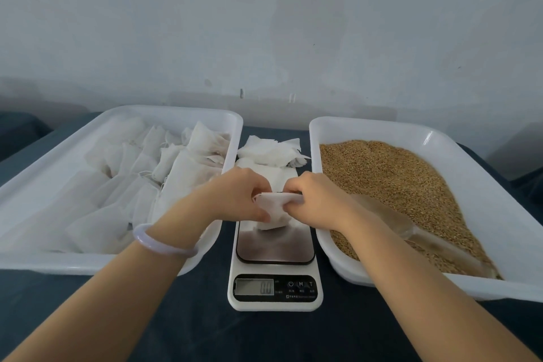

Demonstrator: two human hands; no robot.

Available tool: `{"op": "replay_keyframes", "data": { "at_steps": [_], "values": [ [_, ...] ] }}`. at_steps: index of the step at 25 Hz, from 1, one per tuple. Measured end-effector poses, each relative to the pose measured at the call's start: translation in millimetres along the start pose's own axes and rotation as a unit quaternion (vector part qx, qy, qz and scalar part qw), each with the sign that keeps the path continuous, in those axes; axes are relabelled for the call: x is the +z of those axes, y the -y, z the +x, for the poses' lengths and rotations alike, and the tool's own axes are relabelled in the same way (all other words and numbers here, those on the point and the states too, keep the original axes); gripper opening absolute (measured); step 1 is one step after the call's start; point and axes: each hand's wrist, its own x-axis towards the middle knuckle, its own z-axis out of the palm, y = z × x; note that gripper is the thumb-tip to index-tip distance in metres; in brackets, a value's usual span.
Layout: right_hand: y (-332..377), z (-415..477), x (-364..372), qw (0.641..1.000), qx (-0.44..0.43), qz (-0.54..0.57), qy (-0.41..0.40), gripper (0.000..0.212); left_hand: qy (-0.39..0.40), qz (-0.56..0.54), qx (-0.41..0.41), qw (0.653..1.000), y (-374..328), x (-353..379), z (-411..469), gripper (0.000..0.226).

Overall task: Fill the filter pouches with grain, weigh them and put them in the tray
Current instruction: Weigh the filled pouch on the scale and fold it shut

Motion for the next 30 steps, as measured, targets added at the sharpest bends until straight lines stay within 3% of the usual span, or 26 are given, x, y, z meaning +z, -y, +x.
{"op": "replay_keyframes", "data": {
  "at_steps": [3,8,12,16,19,21,22,26,30],
  "values": [
    [3.3,1.7,3.0,0.998,0.002,-0.051,0.029,0.035,-0.011,0.042,-0.008,0.999,1.4,4.6,5.2,0.035],
    [9.9,3.9,2.4,0.991,0.007,-0.117,0.064,0.044,0.032,0.117,-0.032,0.992,-3.2,10.9,10.6,0.033],
    [12.9,4.6,0.7,0.979,-0.03,-0.172,0.11,0.031,0.061,0.172,-0.024,0.983,-11.8,11.1,16.0,0.017],
    [11.3,5.7,-1.1,0.976,-0.025,-0.171,0.129,0.025,0.074,0.179,-0.008,0.981,-11.8,12.1,19.4,0.028],
    [12.0,3.4,3.2,0.986,-0.003,-0.141,0.086,0.037,0.07,0.152,0.001,0.986,-10.1,14.7,17.3,0.024],
    [9.2,2.5,6.0,0.993,-0.004,-0.107,0.058,0.026,0.047,0.127,0.016,0.991,-10.2,16.6,15.1,0.014],
    [7.3,2.1,5.5,0.996,-0.003,-0.071,0.047,0.016,0.03,0.106,0.024,0.994,-9.6,17.2,14.5,0.018],
    [-0.3,0.5,1.5,0.997,0.014,0.076,0.029,0.033,-0.048,0.0,0.026,0.998,-3.7,14.6,11.5,0.033],
    [-4.6,0.7,2.4,0.989,0.011,0.147,0.003,0.033,-0.075,-0.09,0.016,0.993,0.1,13.4,8.6,0.031]
  ]
}}
